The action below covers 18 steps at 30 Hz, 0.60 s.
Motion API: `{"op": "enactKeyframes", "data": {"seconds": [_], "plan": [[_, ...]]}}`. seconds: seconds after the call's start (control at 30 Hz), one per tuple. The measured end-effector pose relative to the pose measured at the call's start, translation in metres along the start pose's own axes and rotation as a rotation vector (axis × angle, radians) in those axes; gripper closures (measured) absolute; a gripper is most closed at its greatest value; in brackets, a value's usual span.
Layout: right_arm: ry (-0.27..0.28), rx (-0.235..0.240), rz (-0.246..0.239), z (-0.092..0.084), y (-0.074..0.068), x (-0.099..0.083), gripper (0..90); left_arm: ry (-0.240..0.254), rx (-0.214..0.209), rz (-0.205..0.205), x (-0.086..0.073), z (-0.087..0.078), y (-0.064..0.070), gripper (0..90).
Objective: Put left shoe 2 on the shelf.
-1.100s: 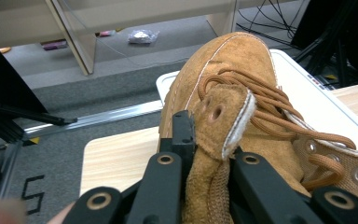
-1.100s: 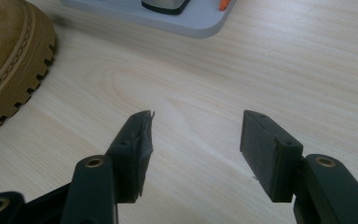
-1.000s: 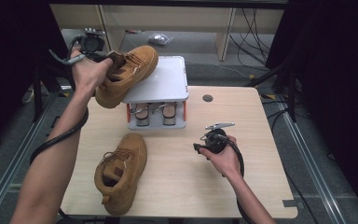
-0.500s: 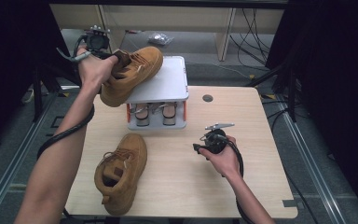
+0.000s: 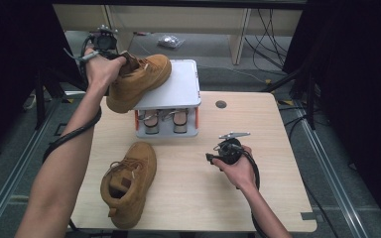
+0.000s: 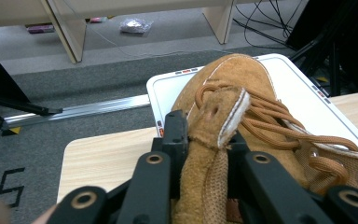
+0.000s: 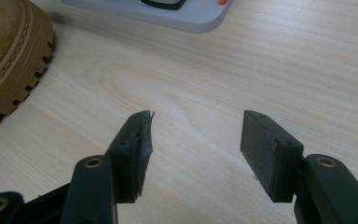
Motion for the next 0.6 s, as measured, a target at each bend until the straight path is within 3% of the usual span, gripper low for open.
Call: {"op": "enactKeyframes", "data": {"seconds": [0.07,0.23,0.27,0.33,0.4,0.43,0.47,0.53,0.6], "plan": [[-0.029,-0.005,0.017,-0.003,-0.001,-0.003,43.9,0.005,0.003,-0.009,0.001,0.002,-0.005,74.8],[-0.025,0.005,0.024,-0.002,-0.001,-0.003,43.9,0.024,-0.007,-0.032,0.003,0.008,-0.016,68.5],[-0.016,0.004,-0.004,0.0,0.001,-0.002,43.9,0.027,-0.009,-0.041,0.003,0.009,-0.016,68.0],[-0.018,0.003,-0.008,0.0,0.0,-0.002,43.9,0.04,-0.023,-0.057,0.006,0.01,-0.018,64.7],[-0.023,0.004,0.044,0.0,-0.004,-0.003,43.8,0.031,-0.037,-0.068,0.005,0.01,-0.018,61.2],[-0.037,0.007,0.044,0.0,-0.005,-0.004,43.8,0.033,-0.036,-0.073,0.006,0.01,-0.019,59.1],[-0.018,-0.003,0.029,0.002,-0.004,-0.002,43.8,0.042,-0.037,-0.082,0.007,0.01,-0.019,55.8],[-0.011,0.009,0.05,0.003,-0.008,-0.002,43.7,0.044,-0.04,-0.083,0.007,0.01,-0.02,50.4],[-0.04,0.017,0.042,0.001,-0.008,-0.004,43.7,0.06,-0.036,-0.085,0.008,0.01,-0.021,47.2]]}}
Point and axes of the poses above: each handheld gripper's, and its own axes: z roughly forward along the jaws, x roughly out of its top, y roughly to its right, the point moved 10 cm from there along z, roughly forward along the jaws, and after that the axes turned 13 degrees about -z, right-handed, at the moved point
